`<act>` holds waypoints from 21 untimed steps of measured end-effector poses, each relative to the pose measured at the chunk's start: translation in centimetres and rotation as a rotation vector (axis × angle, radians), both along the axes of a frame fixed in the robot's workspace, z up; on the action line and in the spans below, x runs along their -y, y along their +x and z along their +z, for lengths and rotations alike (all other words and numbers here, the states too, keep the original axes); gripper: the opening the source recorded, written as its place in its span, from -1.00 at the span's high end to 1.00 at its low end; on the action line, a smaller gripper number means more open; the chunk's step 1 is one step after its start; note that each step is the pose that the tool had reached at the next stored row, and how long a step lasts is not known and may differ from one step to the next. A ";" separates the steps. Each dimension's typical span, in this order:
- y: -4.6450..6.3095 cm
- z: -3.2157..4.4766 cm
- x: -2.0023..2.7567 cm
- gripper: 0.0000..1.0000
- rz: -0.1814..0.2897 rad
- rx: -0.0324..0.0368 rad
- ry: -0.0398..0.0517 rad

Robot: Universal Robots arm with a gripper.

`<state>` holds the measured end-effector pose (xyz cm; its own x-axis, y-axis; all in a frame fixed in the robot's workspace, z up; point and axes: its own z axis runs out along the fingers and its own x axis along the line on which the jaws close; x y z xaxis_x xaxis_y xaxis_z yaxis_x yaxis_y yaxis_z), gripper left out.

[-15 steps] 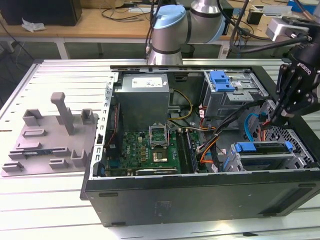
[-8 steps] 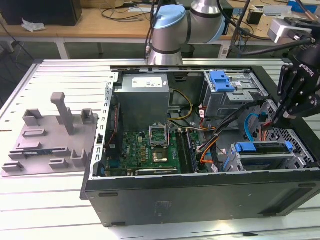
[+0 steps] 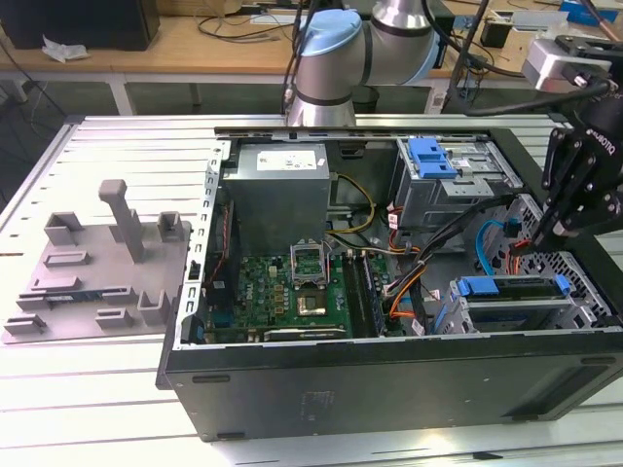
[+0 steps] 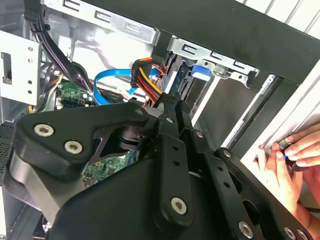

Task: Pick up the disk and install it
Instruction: 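Insert the first disk wire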

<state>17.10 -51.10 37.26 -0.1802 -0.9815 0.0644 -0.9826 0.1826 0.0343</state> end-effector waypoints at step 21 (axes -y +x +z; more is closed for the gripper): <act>-0.9 0.01 2.81 0.66 0.098 0.0214 0.0875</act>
